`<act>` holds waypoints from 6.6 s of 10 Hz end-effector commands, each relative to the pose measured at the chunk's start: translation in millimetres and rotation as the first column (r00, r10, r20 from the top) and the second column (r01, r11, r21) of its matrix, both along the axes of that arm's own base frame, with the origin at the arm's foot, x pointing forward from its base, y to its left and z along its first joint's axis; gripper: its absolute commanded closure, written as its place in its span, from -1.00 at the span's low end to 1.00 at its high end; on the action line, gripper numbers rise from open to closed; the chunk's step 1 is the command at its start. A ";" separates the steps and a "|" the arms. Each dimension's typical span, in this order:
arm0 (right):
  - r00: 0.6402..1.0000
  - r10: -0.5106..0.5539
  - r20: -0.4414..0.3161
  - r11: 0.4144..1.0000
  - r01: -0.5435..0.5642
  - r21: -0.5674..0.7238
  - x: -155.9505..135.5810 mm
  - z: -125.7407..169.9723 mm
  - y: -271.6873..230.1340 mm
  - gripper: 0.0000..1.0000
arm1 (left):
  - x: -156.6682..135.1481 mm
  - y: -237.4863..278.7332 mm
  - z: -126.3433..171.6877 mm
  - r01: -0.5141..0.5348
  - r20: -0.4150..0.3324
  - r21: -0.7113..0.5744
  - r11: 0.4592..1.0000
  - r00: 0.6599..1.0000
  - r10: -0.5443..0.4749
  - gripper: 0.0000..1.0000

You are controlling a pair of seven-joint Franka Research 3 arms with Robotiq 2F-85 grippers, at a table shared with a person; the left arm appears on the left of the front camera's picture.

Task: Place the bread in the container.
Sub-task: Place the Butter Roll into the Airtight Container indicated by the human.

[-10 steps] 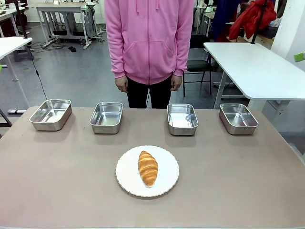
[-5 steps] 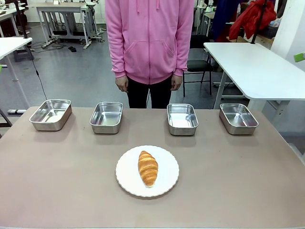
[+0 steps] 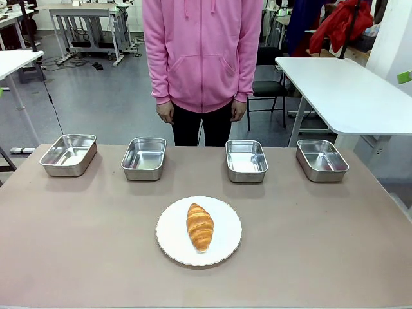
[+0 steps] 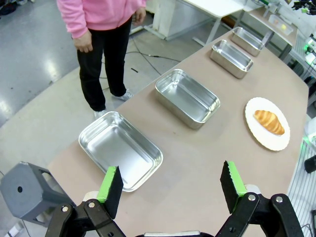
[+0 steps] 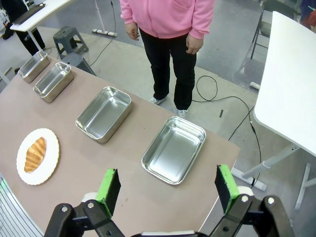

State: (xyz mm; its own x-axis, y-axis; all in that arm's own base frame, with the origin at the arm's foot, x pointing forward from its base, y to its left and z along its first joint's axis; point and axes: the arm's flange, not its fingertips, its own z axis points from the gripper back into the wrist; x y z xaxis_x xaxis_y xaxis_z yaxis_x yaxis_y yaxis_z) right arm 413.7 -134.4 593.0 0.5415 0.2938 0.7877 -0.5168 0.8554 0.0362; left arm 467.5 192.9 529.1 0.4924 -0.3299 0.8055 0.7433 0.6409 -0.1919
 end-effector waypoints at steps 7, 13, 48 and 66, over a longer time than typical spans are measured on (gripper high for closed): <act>1.000 0.015 0.015 1.000 -0.015 0.009 1.3 -0.7 -0.6 -1.00 | -0.7 0.7 -1.2 0.009 0.008 0.008 1.000 1.000 -0.009 -1.00; 1.000 0.015 0.015 1.000 -0.015 0.009 1.3 -0.7 -0.6 -1.00 | -0.7 0.7 -1.2 0.009 0.008 0.008 1.000 1.000 -0.009 -1.00; 1.000 0.015 0.015 1.000 -0.015 0.009 1.3 -0.7 -0.6 -1.00 | -0.7 0.7 -1.2 0.009 0.008 0.008 1.000 1.000 -0.009 -1.00; 1.000 0.015 0.015 1.000 -0.015 0.009 1.3 -0.7 -0.6 -1.00 | -0.7 0.7 -1.2 0.009 0.008 0.008 1.000 1.000 -0.009 -1.00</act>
State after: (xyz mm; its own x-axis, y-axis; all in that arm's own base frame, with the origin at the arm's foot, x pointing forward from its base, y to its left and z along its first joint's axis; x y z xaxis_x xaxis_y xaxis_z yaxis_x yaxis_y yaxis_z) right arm 413.7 -134.4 592.9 0.5416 0.2939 0.7876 -0.5167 0.8554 0.0362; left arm 467.5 192.9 529.1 0.4923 -0.3299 0.8055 0.7433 0.6409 -0.1918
